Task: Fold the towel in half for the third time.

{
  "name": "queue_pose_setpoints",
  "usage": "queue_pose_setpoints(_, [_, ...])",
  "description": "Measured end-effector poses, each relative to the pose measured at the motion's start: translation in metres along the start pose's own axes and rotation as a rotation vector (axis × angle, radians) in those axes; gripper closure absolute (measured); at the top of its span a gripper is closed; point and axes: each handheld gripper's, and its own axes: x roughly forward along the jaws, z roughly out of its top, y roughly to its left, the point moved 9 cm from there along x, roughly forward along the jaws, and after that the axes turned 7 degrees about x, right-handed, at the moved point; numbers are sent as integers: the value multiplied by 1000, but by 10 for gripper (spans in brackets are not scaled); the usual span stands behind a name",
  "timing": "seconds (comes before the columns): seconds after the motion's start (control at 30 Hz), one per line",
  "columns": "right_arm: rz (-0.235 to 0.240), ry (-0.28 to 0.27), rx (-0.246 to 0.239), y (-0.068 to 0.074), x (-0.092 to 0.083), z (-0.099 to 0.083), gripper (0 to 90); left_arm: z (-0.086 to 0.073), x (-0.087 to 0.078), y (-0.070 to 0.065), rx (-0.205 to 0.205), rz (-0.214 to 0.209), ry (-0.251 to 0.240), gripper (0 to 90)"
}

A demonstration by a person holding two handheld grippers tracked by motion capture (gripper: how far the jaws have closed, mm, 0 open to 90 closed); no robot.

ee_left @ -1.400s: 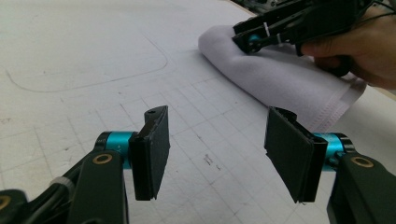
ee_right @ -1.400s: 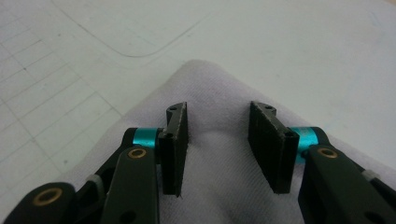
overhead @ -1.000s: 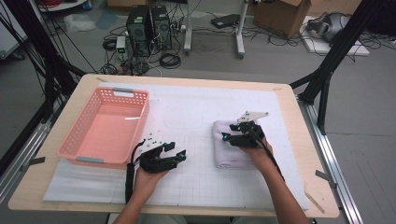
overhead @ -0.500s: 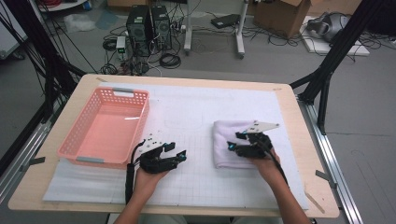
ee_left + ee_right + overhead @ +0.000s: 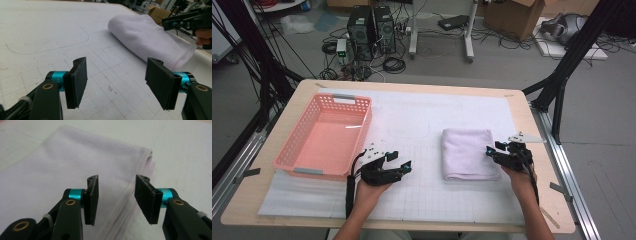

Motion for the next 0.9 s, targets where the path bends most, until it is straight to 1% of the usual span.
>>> queue_pose_setpoints(0.1, [14,17,-56,11,-13,-8,542,2,0,1,-8,5,-9,285])
queue_pose_setpoints(0.13, [11,33,-72,13,-16,-13,548,2,0,1,-5,7,-7,281])
queue_pose_setpoints(0.17, [-6,52,-86,12,-17,-19,561,2,0,1,-4,14,-5,274])
queue_pose_setpoints(0.23, [-35,101,-83,4,-18,-36,573,3,0,1,-5,9,-7,235])
queue_pose_setpoints(0.27, [-47,119,-67,-1,-19,-43,570,3,0,0,-4,7,-11,233])
queue_pose_setpoints(0.3, [-47,119,-67,-1,-19,-43,570,3,0,0,-4,7,-11,233])
queue_pose_setpoints(0.33, [-56,110,-28,-7,-25,-46,571,4,0,0,-3,8,-13,233])
queue_pose_setpoints(0.37, [-71,113,-28,-9,-28,-46,578,5,-1,1,-6,3,-23,238])
queue_pose_setpoints(0.4, [-75,111,-29,-9,-31,-46,581,6,-2,1,-10,0,-26,240])
queue_pose_setpoints(0.43, [-71,101,-30,-9,-34,-46,579,6,-2,1,-16,1,-31,240])
queue_pose_setpoints(0.47, [-57,87,-14,-8,-39,-45,563,6,-2,1,-16,1,-31,242])
queue_pose_setpoints(0.53, [-27,32,5,-7,-48,-39,510,6,-2,3,-13,11,-34,252])
queue_pose_setpoints(0.57, [-27,32,5,-7,-48,-39,510,6,-2,3,-13,11,-34,264])
queue_pose_setpoints(0.6, [-13,-21,20,-7,-57,-34,443,6,-2,3,-7,2,-31,271])
queue_pose_setpoints(0.63, [-17,-34,15,-8,-60,-33,428,6,-2,3,-4,-4,-38,270])
queue_pose_setpoints(0.67, [-17,-34,15,-8,-60,-33,428,6,-2,3,-4,-4,-38,268])
queue_pose_setpoints(0.7, [-23,-58,6,-10,-66,-33,374,7,-2,2,20,-21,-55,251])
queue_pose_setpoints(0.73, [-23,-65,6,-10,-68,-33,357,9,-1,1,35,-26,-72,236])
queue_pose_setpoints(0.77, [-29,-69,-4,-11,-69,-33,323,10,-1,0,55,-26,-89,231])
queue_pose_setpoints(0.8, [-37,-78,-12,-11,-70,-33,292,10,-1,0,55,-26,-89,231])
queue_pose_setpoints(0.83, [-37,-84,-20,-12,-70,-33,266,11,-2,0,99,-10,-95,235])
queue_pose_setpoints(0.87, [-33,-91,-26,-12,-71,-32,246,11,-2,0,99,-10,-95,243])
queue_pose_setpoints(0.9, [-28,-93,-25,-12,-71,-33,228,10,-1,-1,99,-16,-80,246])
